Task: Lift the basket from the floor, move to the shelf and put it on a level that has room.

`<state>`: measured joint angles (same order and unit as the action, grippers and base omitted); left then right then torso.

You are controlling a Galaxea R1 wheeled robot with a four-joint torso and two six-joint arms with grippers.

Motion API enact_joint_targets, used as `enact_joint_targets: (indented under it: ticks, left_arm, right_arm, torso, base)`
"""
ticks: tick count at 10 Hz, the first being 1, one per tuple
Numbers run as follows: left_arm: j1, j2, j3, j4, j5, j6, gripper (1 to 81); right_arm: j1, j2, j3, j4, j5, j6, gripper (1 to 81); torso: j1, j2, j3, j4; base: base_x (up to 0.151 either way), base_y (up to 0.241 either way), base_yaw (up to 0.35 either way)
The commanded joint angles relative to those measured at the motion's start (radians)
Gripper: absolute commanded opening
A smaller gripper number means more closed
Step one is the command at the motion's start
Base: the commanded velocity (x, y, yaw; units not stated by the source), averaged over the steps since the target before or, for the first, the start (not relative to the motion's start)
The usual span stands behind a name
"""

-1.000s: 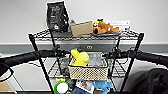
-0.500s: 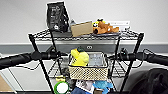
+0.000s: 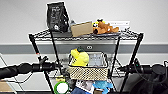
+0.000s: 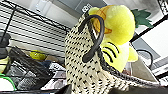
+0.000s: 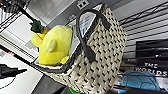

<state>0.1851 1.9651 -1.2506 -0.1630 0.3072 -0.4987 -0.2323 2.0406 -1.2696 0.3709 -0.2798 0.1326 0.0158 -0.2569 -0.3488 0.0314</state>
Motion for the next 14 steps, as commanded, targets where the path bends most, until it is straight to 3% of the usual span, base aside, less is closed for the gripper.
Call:
enact_joint_targets:
  ticks: [1,6,10,14]
  left_arm:
    - [0.02,-0.135,0.135,0.066,-0.043,0.002,81.1]
    - [0.415,-0.09,0.088,0.178,-0.232,0.003,81.1]
    - [0.664,0.061,-0.12,0.247,-0.348,0.003,81.1]
    - [0.814,0.238,-0.341,0.283,-0.362,0.005,81.1]
  right_arm:
    - [-0.026,-0.096,0.096,-0.01,0.019,-0.002,81.1]
    - [-0.353,-0.073,-0.008,-0.024,0.059,-0.011,81.1]
    - [-0.575,0.061,-0.18,-0.102,0.116,-0.022,81.1]
    - [-0.74,0.232,-0.423,-0.158,0.122,-0.025,81.1]
  torso:
    - [0.0,0.0,0.0,0.0]
    - [-0.001,0.0,0.001,0.0]
    - [-0.002,-0.001,0.002,0.0]
    - [-0.003,-0.002,0.003,0.0]
  base:
    - [0.0,0.0,0.0]
    - [0.0,0.0,0.0]
    - [0.0,0.0,0.0]
    - [0.0,0.0,0.0]
